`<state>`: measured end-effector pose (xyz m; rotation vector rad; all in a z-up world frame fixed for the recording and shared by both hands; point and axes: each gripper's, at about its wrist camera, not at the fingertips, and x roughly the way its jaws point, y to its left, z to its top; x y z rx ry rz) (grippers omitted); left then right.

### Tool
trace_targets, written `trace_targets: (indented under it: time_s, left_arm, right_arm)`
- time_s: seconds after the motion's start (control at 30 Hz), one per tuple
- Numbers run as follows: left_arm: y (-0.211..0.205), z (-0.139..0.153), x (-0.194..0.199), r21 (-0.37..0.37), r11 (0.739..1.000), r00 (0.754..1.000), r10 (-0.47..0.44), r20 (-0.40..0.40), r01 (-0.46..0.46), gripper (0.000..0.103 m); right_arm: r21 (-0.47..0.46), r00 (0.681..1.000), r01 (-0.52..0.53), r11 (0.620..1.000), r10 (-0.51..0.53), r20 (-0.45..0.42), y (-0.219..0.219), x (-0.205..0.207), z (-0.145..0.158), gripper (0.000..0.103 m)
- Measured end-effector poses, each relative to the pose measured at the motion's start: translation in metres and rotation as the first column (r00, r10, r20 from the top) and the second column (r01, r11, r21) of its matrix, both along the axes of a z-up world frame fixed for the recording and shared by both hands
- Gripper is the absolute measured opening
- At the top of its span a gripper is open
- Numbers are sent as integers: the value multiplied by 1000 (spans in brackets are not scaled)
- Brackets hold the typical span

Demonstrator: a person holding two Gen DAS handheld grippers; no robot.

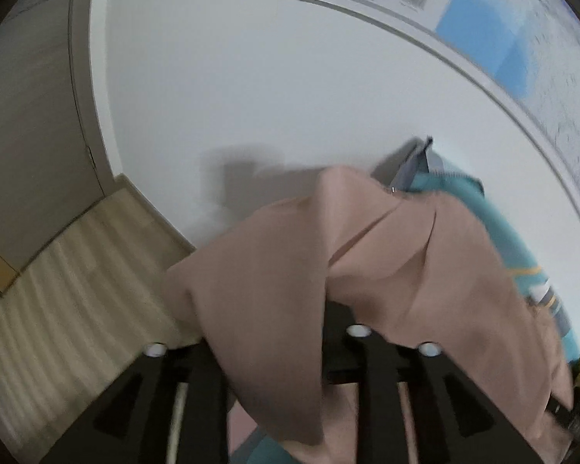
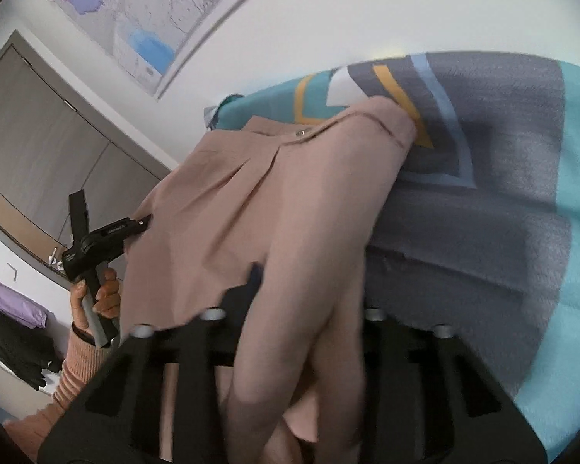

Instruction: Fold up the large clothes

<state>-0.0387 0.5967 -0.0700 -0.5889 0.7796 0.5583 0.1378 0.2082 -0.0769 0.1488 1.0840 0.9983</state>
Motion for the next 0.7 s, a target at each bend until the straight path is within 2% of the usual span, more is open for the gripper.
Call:
trace_targets:
  time_s: [0.07, 0.1, 0.13, 0.2, 0.3, 0.37, 0.43, 0.47, 0.5, 0.53, 0.6, 0.7]
  left_arm:
    - [-10, 6, -5, 40, 999, 1000, -16, -3, 16, 39]
    - [-14, 9, -8, 59, 998, 1000, -17, -14, 18, 50]
    - [-18, 12, -11, 80, 997, 1000, -11, -20, 13, 55]
    - [-27, 18, -18, 125, 992, 1000, -7, -28, 10, 65]
    - [-44, 30, -30, 234, 972, 999, 19, -35, -10, 72]
    - [-58, 39, -38, 293, 956, 999, 21, -32, -11, 78]
    - [-71, 47, -43, 314, 950, 1000, -9, -14, 13, 79]
    - [-80, 52, -45, 323, 946, 999, -33, -4, 33, 79]
    - [-88, 55, -45, 329, 943, 998, -61, 4, 57, 79]
    - [-97, 58, -45, 335, 938, 995, -97, 12, 87, 80]
    - [-115, 62, -43, 344, 928, 986, -162, 27, 143, 81]
    - [-140, 62, -30, 325, 913, 963, -269, 30, 246, 81]
  right_arm:
    - [18, 1000, -1, 1000, 1, -14, 0, 5, -1, 19]
    - [21, 1000, 4, 1000, -4, -19, 0, 7, -1, 16]
    - [29, 1000, 6, 1000, -5, -23, 1, 9, 0, 16]
    - [29, 1000, 6, 1000, -6, 12, 4, 11, 6, 14]
    - [37, 998, -12, 999, 10, 55, 13, 14, 19, 13]
    - [11, 993, -20, 1000, 18, 119, 18, 17, 23, 13]
    - [-42, 995, -11, 999, 14, 94, 18, 24, 13, 18]
    - [-52, 996, -8, 999, 12, 91, 17, 25, 11, 27]
    - [-74, 995, 24, 997, -16, 102, 10, 25, 12, 48]
    - [-74, 993, 46, 996, -38, 111, 3, 24, 14, 55]
    - [-52, 991, 57, 997, -50, 126, -10, 21, 23, 57]
    - [-28, 974, 85, 996, -77, 211, -34, 3, 49, 58]
